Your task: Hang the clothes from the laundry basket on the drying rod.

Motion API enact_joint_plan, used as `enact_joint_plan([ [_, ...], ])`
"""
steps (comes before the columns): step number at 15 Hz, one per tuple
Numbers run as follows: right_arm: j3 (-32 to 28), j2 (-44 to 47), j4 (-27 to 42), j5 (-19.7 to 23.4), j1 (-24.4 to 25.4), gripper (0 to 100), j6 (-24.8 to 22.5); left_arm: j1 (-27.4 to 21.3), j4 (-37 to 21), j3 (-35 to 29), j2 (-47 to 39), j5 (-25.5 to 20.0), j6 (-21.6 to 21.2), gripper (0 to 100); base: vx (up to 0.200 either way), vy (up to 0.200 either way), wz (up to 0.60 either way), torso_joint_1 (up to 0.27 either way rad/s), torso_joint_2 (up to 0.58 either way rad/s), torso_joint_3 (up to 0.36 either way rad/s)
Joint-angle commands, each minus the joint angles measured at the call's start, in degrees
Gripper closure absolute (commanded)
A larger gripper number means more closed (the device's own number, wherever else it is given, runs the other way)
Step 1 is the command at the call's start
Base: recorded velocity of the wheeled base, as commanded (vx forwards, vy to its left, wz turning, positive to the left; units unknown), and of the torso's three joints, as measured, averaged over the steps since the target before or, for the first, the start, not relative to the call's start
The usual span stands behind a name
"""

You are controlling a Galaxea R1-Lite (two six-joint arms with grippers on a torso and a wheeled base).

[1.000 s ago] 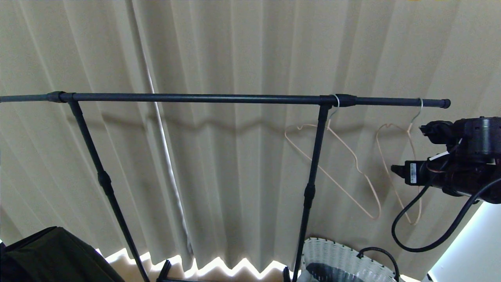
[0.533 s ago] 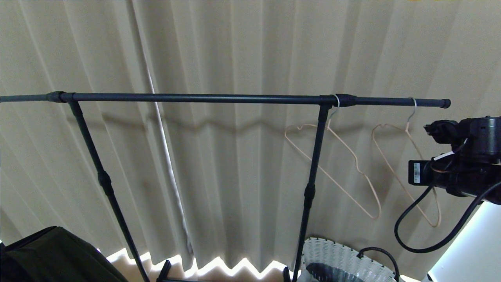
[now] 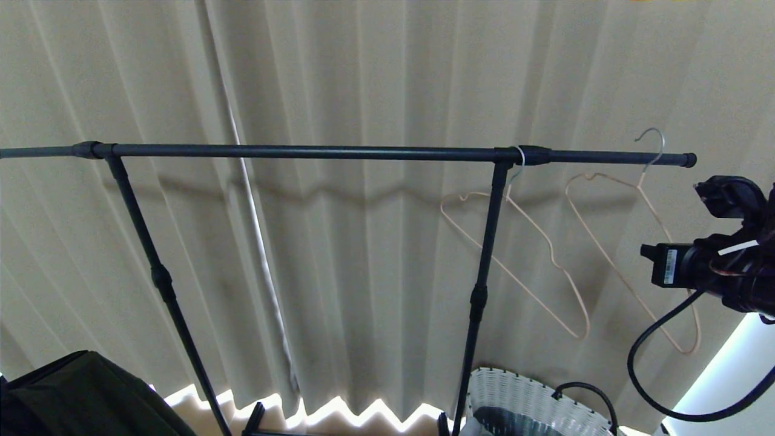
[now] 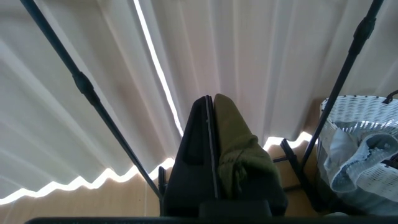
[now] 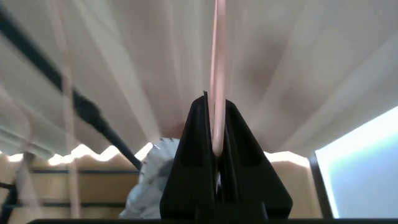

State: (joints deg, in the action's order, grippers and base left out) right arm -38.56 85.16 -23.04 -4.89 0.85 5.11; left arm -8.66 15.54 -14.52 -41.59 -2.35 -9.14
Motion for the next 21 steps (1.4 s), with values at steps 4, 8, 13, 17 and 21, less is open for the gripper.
enact_joint_plan([
  [4, 9.91, -10.10, -2.27, 0.41, 0.03, 100, -0.19, -0.05, 0.01, 0.54, 0.02, -0.02, -0.17, 100, 0.000, 0.000, 0.00, 0.000, 0.00, 0.000],
  [8, 13.60, -13.09, -2.36, 0.41, 0.03, 100, -0.01, 0.04, 0.01, 0.72, 0.02, 0.07, -0.44, 100, -0.150, 0.000, 0.00, 0.004, 0.00, 0.001],
  [13, 14.92, -14.24, -2.27, 0.41, 0.03, 100, -0.01, 0.04, 0.01, 0.72, -0.07, 0.07, -0.44, 100, -0.200, 0.000, 0.00, 0.000, 0.00, 0.004],
  [17, 14.92, -15.03, -2.36, 0.67, 0.03, 100, 0.08, 0.04, 0.01, 0.63, 0.02, 0.07, -0.35, 100, -0.150, 0.000, 0.00, 0.002, 0.00, 0.001],
  [21, 15.27, -20.56, -2.27, 11.22, 0.29, 100, 0.52, 0.04, 0.01, 0.63, 0.11, 0.07, -0.35, 100, 0.000, 0.000, 0.00, 0.000, 0.00, 0.000],
])
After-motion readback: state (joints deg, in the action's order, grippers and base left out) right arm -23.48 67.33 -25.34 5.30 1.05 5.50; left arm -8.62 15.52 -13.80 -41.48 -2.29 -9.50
